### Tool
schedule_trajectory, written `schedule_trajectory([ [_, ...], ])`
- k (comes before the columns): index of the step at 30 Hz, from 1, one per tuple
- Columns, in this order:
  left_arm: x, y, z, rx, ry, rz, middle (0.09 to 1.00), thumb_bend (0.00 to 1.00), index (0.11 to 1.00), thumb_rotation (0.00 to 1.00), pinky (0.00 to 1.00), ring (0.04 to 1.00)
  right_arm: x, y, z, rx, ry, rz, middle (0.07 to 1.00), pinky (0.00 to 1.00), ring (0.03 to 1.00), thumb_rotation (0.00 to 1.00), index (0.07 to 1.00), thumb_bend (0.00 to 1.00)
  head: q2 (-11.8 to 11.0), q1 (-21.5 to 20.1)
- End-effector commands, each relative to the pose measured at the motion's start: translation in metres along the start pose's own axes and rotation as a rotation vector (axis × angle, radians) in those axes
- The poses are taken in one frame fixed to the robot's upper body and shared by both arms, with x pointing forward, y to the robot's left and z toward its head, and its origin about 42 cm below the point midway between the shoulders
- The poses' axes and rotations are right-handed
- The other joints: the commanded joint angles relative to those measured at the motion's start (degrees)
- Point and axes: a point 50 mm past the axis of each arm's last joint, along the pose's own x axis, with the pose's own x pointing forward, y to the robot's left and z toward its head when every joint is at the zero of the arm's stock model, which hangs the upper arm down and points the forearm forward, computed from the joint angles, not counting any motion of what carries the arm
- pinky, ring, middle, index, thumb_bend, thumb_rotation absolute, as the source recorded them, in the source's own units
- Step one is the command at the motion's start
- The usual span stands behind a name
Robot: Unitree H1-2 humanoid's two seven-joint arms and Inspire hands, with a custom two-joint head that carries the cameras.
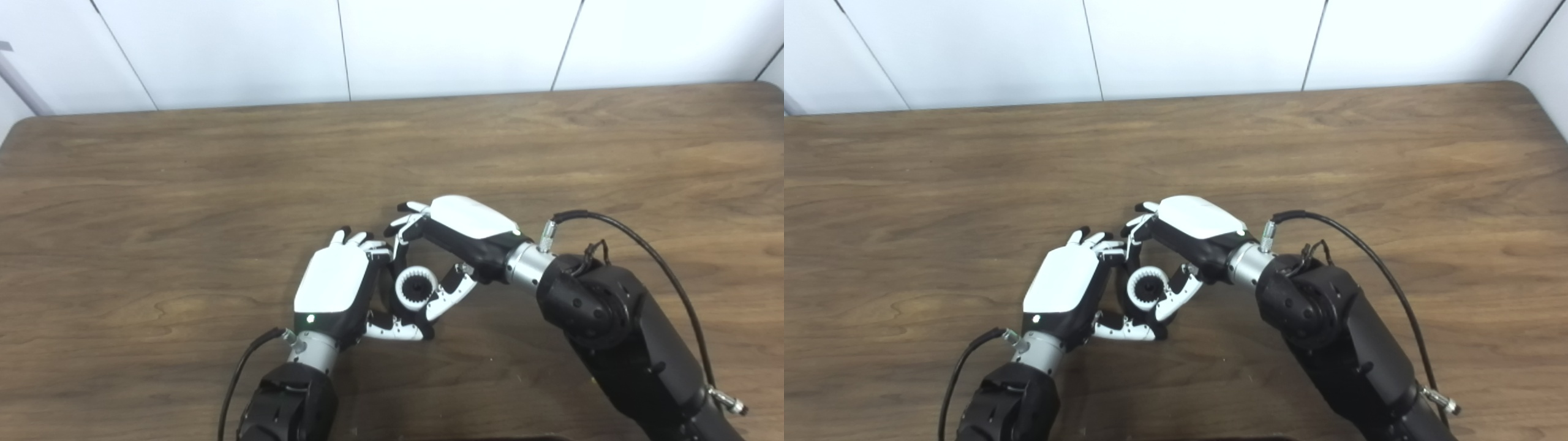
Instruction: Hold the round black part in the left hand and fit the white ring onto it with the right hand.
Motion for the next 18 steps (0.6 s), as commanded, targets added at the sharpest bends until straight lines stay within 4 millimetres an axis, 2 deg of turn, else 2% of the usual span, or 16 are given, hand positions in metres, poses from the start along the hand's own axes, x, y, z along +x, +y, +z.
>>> schedule_trajectory([
  [1,-0.0018,-0.0078,0.0026,-0.003,-0.004,-0.056,0.79,0.52,0.48,0.05,1.0,0.902,0.0024,-0.0104,0.0035,-0.027,-0.033,-0.056,0.833,0.86,0.972,0.13,0.485,0.52,0.1,0.1],
  [18,-0.0024,-0.0077,0.0022,0.004,-0.005,-0.053,0.79,0.52,0.48,0.05,1.0,0.898,0.0031,-0.0086,0.0008,-0.023,-0.02,-0.061,0.831,0.86,0.959,0.14,0.486,0.52,0.2,-0.2],
])
